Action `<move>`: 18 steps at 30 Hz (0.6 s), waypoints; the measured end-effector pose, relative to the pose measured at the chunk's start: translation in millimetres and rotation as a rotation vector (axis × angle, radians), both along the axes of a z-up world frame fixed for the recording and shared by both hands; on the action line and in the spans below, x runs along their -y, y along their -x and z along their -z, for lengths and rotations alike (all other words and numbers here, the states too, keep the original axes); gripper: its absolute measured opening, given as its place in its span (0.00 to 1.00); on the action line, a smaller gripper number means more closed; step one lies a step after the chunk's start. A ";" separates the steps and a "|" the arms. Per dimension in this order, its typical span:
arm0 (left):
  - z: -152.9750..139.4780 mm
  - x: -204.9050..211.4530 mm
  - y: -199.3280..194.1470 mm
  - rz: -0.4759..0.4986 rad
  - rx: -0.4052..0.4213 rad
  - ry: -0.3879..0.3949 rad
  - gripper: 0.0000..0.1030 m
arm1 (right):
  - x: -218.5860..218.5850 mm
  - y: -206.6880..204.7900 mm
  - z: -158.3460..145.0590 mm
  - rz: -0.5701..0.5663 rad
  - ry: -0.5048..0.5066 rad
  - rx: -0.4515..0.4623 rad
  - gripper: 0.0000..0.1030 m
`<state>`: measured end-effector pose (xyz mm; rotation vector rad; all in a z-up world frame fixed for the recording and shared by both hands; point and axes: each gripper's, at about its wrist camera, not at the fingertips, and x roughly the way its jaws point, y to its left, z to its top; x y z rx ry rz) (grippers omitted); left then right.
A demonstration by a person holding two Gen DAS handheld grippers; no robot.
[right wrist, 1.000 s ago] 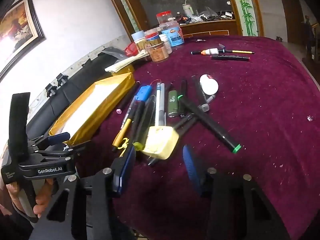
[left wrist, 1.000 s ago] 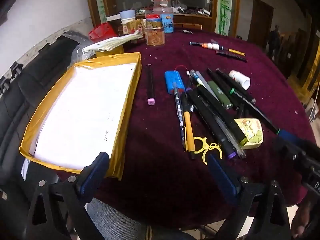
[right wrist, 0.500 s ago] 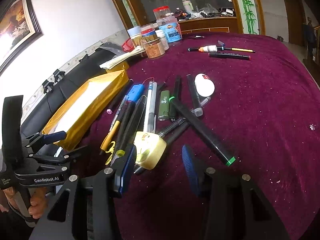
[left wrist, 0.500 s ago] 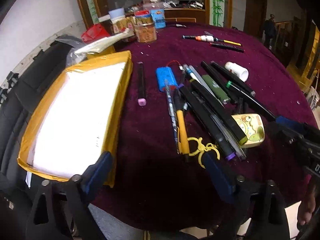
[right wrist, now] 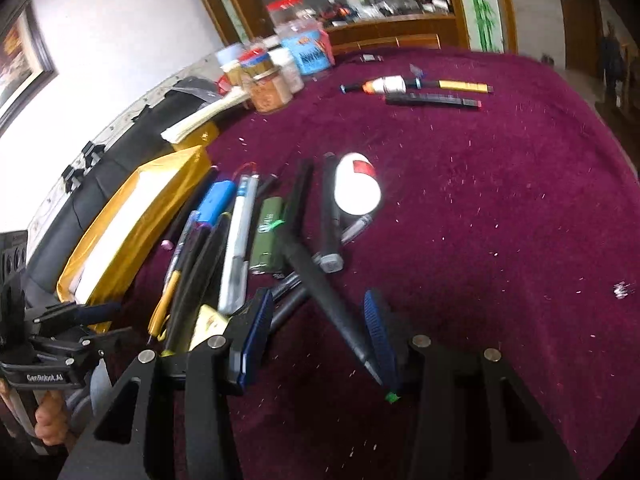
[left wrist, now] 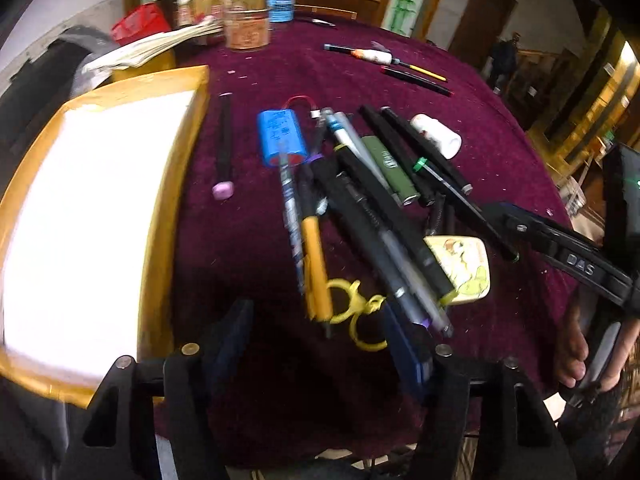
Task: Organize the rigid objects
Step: 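Grasp the yellow-barrel pen with the left tool while the right grasps a green-capped black marker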
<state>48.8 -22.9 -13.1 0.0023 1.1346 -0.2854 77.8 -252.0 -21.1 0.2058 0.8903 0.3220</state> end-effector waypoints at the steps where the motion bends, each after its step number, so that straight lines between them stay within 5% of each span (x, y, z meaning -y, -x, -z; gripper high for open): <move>1: 3.9 3.8 -5.8 0.011 -0.027 -0.010 0.61 | 0.3 -4.7 3.2 -0.004 -0.008 -0.019 0.45; 4: 13.2 7.1 -11.4 0.023 -0.090 -0.044 0.37 | -5.7 -10.8 12.4 -0.003 0.031 -0.054 0.44; 6: 13.6 0.6 -9.0 0.004 -0.102 -0.017 0.13 | -14.2 -6.1 15.3 -0.016 0.075 -0.060 0.25; 8: 13.2 -7.1 -4.6 -0.015 -0.100 0.018 0.13 | -21.5 1.7 15.6 -0.034 0.086 -0.061 0.14; 13: 6.1 -16.2 5.6 -0.015 -0.079 0.068 0.12 | -42.3 17.4 16.7 -0.072 0.080 -0.026 0.14; 18: 21.6 -6.9 -5.7 -0.009 -0.075 0.018 0.13 | -45.3 16.1 16.7 -0.055 0.082 -0.017 0.14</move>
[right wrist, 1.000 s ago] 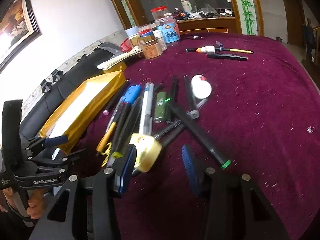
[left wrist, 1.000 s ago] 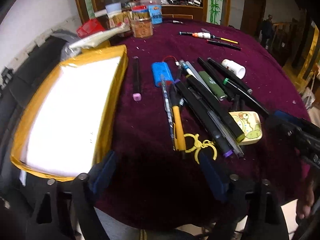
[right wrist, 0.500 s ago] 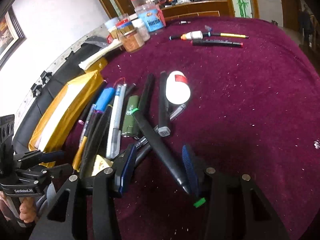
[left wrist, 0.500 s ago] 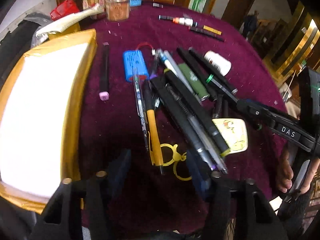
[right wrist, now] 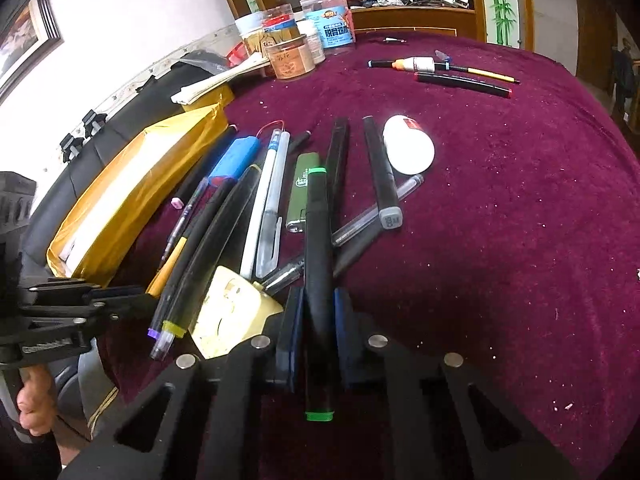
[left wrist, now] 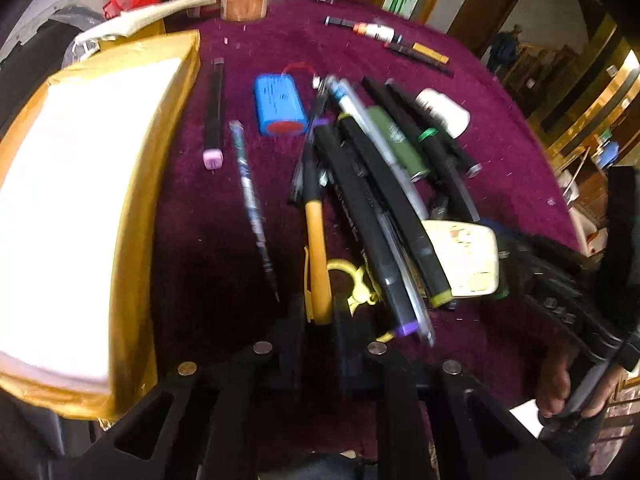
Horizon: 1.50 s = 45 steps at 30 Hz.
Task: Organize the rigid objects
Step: 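Grasp the yellow-barrel pen with the left tool while the right grasps a green-capped black marker, then carry both pens over the white tray and open both tools to drop them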
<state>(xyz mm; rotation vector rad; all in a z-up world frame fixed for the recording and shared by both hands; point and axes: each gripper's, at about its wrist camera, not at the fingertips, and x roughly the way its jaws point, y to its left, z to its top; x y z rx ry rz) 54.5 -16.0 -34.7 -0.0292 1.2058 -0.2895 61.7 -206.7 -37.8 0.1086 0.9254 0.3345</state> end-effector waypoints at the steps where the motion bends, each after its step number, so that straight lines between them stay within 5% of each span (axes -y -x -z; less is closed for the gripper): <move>1: -1.5 2.1 1.3 0.002 0.019 -0.020 0.13 | 0.7 0.3 0.3 0.000 -0.004 0.000 0.14; 15: -53.9 -42.9 37.7 -0.128 0.158 0.088 0.12 | 8.7 11.6 -8.7 0.024 -0.053 0.078 0.14; 19: -71.2 -78.1 40.4 -0.213 0.198 0.098 0.12 | 8.8 18.2 -21.1 0.033 -0.154 0.094 0.14; 23: -73.5 -114.9 39.8 -0.291 0.214 0.100 0.12 | -30.0 27.8 -52.2 -0.047 -0.187 0.161 0.14; 28: -69.0 -155.6 33.7 -0.371 0.227 0.113 0.12 | -107.6 15.1 -65.5 -0.216 -0.216 0.127 0.14; 37: -46.5 -219.5 11.1 -0.478 0.204 0.131 0.12 | -232.9 -34.5 -40.4 -0.362 -0.147 0.028 0.14; 45: -24.9 -234.1 1.1 -0.501 0.150 0.031 0.12 | -285.8 -39.5 -16.0 -0.354 0.030 -0.013 0.14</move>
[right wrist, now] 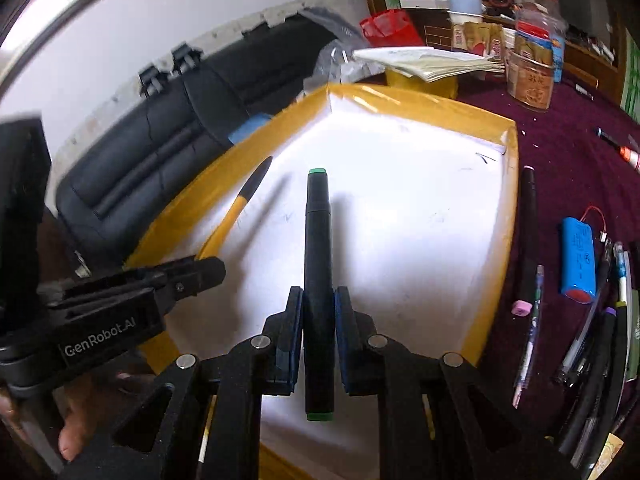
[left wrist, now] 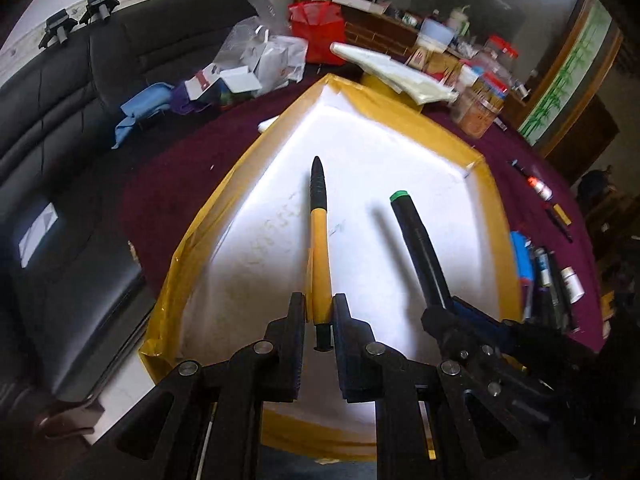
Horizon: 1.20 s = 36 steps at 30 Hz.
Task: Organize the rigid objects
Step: 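Carry both pens over the white tray and open both tools to drop them, then move both tools back over the pile of pens on the maroon cloth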
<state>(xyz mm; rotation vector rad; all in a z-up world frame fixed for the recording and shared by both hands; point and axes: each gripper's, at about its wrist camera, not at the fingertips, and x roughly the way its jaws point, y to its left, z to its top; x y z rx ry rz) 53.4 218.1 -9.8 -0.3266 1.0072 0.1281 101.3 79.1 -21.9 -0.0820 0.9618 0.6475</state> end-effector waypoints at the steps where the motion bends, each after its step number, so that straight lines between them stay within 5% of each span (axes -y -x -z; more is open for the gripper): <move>1: 4.4 -0.4 -0.7 0.000 -0.011 -0.012 0.12 | -4.1 1.7 2.1 -0.002 0.028 0.005 0.14; 8: 7.2 -0.7 3.6 0.023 0.003 -0.016 0.18 | -14.6 10.7 7.6 -0.016 0.126 0.041 0.17; 10: 2.4 -0.3 7.5 0.040 0.019 0.009 0.30 | -12.8 12.1 5.5 -0.020 0.121 0.035 0.21; 12: -6.9 0.8 15.0 0.039 0.057 0.027 0.64 | -5.9 15.8 -2.5 -0.021 0.086 0.043 0.32; 14: -20.5 3.2 28.3 0.025 0.121 0.024 0.73 | 7.2 21.9 -15.4 -0.019 0.029 0.066 0.48; 25: -63.0 61.5 59.7 0.115 0.209 0.061 0.79 | 123.0 58.7 -47.0 0.112 -0.198 0.067 0.61; 30: -57.2 106.9 61.7 0.190 0.173 0.016 0.79 | 170.2 68.8 -37.3 0.201 -0.198 0.052 0.66; 36: -47.5 148.1 61.3 0.247 0.123 0.049 0.79 | 209.4 87.2 -26.7 0.237 -0.197 0.049 0.68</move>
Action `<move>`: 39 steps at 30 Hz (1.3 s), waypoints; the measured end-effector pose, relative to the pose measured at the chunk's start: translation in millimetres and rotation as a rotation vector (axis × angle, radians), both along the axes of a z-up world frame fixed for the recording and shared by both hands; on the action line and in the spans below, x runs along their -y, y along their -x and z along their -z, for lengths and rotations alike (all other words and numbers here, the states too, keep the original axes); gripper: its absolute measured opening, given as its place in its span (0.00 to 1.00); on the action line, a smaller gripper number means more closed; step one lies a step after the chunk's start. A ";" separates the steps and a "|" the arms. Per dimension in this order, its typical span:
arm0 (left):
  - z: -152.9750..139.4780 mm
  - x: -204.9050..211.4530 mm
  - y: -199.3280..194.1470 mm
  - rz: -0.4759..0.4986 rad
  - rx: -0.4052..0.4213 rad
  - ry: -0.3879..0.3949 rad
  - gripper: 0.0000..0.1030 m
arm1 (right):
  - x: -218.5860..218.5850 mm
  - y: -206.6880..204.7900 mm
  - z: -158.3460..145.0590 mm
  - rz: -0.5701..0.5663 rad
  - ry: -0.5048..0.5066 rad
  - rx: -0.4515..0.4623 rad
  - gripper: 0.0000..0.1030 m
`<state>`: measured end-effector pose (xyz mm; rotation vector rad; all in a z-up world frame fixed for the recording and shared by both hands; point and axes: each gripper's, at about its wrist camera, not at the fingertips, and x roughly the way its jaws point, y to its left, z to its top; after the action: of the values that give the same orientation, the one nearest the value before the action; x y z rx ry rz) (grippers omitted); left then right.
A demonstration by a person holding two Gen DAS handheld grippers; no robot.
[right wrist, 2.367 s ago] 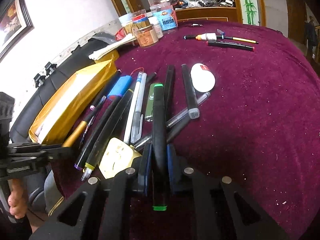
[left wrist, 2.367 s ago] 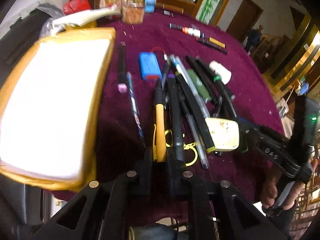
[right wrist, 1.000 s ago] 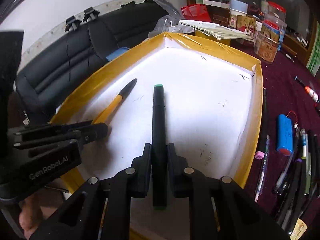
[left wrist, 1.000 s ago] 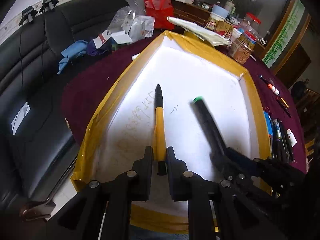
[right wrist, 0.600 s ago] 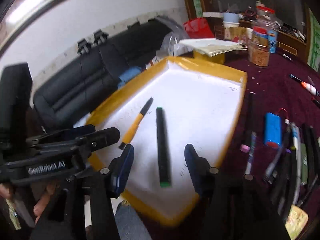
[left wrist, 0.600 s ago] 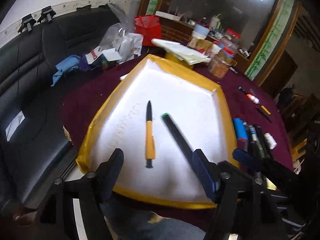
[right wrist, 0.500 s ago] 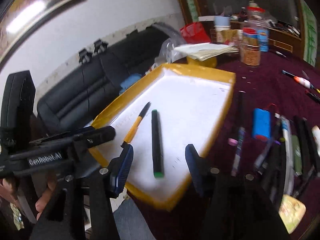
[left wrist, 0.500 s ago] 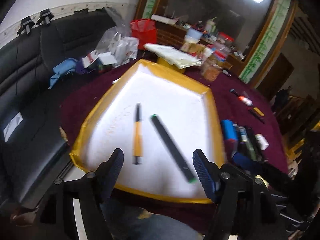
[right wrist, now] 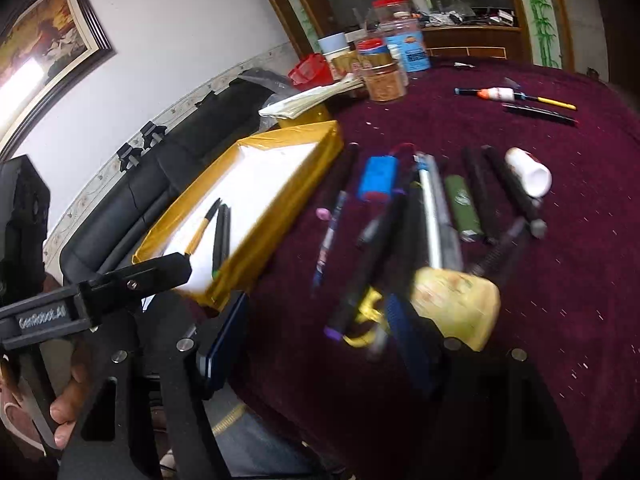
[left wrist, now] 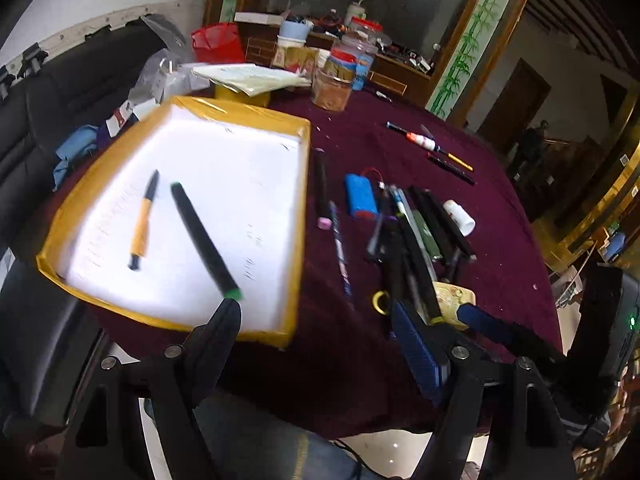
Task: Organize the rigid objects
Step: 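Move both tools back over the pile of pens on the maroon cloth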
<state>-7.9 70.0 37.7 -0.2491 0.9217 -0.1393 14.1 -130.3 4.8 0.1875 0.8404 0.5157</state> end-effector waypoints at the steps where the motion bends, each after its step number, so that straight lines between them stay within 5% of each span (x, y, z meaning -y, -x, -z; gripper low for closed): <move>1: 0.8 6.4 -0.2 0.002 -0.007 -0.007 0.79 | 4.8 2.8 1.5 -0.007 0.001 -0.003 0.68; 14: 15.9 32.3 -5.7 0.044 -0.049 -0.017 0.79 | 50.1 16.9 17.9 0.059 0.015 -0.044 0.66; 25: 17.7 38.5 -13.8 0.099 -0.037 -0.042 0.79 | 60.5 -24.3 30.2 0.139 0.004 -0.095 0.59; 29: 17.3 44.3 -14.4 0.117 -0.016 -0.048 0.79 | 52.0 -36.7 33.9 0.159 0.054 -0.101 0.36; 31: 18.9 48.0 -15.5 0.132 -0.011 -0.063 0.79 | 53.3 -36.5 33.1 0.165 0.058 -0.091 0.34; 35: 25.6 51.7 -25.4 0.130 -0.041 -0.062 0.78 | 63.5 -35.7 36.7 0.157 0.007 -0.126 0.35; 39: 29.6 60.8 -43.2 0.159 -0.076 -0.044 0.60 | 65.7 -36.3 42.9 0.153 -0.014 -0.149 0.49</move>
<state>35.3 9.2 8.1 -0.1406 1.0187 -0.2577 50.4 -196.0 -38.1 0.3032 0.9597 0.3674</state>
